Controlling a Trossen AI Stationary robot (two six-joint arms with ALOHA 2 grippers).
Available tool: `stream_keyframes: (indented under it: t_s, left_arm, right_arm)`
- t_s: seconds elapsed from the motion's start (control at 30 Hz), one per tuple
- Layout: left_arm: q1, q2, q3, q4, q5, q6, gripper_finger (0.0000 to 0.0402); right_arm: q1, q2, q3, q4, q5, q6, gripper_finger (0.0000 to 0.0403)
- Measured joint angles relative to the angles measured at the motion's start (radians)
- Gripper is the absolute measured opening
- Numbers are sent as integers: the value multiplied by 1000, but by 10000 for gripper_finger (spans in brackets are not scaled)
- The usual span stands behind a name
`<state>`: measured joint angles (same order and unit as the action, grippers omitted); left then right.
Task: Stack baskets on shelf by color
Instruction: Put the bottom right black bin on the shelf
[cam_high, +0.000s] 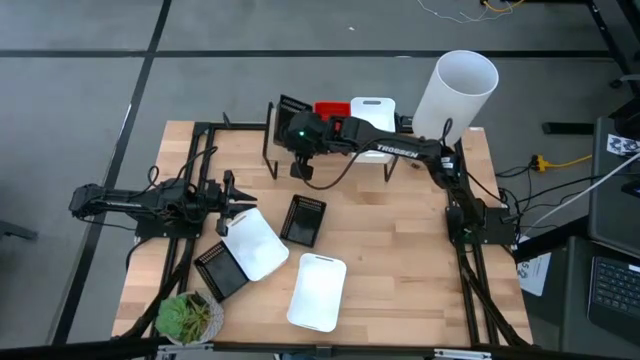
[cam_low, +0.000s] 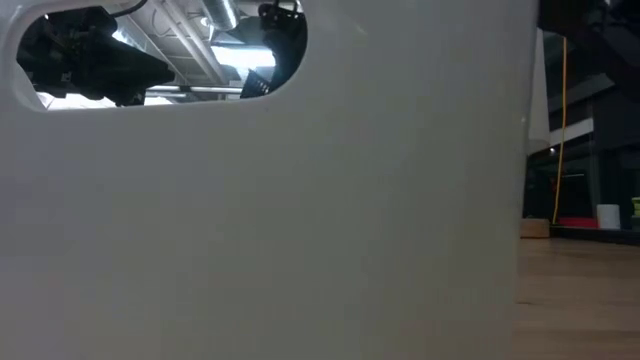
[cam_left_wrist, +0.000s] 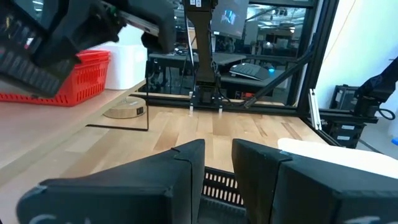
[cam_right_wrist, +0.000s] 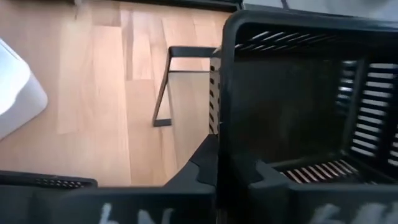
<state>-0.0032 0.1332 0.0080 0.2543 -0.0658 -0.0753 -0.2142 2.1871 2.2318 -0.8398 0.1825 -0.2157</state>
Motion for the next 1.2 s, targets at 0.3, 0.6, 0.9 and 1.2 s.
stream_keyframes:
  t_s: [0.3,0.6,0.9,1.2]
  left_arm:
    - [0,0,0,-3,0,0,74]
    - [0,0,0,-7,0,0,74]
    - [0,0,0,-8,0,0,74]
    - [0,0,0,9,-38,0,74]
  right_arm:
    - [-6,17,0,11,7,2,56]
    - [-5,18,0,21,13,3,94]
    - [52,16,125,-16,-39,-33,96]
    - [92,-63,123,-223,121,-35,97]
